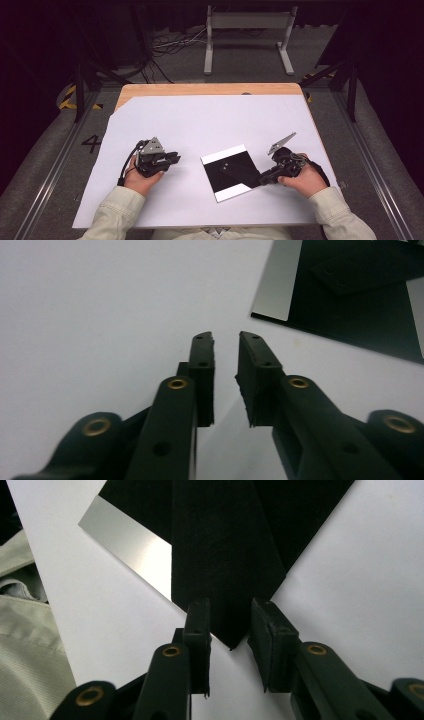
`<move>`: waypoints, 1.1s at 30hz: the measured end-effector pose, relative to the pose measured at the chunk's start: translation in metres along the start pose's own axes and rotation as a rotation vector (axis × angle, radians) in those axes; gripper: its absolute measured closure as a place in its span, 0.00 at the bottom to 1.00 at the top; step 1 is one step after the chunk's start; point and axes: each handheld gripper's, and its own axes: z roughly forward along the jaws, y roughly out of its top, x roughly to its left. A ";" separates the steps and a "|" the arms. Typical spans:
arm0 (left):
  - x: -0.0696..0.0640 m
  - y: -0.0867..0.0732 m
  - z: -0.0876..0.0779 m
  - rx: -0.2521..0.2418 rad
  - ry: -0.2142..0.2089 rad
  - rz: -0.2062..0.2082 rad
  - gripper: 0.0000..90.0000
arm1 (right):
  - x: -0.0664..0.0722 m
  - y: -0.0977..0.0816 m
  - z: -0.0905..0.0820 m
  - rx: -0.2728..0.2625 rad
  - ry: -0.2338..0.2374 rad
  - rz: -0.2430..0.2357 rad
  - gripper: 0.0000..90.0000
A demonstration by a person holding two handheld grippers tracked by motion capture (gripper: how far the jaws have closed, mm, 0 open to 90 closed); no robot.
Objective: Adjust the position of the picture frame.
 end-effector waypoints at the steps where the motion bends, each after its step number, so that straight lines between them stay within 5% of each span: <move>1: -0.001 0.001 0.001 0.003 -0.004 0.000 0.93 | -0.001 0.000 -0.001 -0.014 -0.004 0.003 0.78; 7: -0.006 0.006 0.011 0.024 -0.034 -0.014 1.00 | 0.000 -0.001 -0.016 -0.094 -0.064 -0.018 0.80; 12: -0.015 0.015 0.031 0.078 -0.057 0.005 1.00 | 0.004 -0.005 -0.031 -0.172 -0.142 -0.063 1.00; 15: -0.018 0.018 0.040 0.098 -0.066 0.000 1.00 | 0.005 -0.008 -0.035 -0.191 -0.196 -0.110 1.00; 23: -0.024 0.027 0.061 0.166 -0.023 0.011 1.00 | 0.007 -0.012 -0.035 -0.182 -0.216 -0.118 1.00; 33: -0.026 0.041 0.076 0.185 0.016 0.027 1.00 | 0.010 -0.016 -0.036 -0.190 -0.211 -0.117 1.00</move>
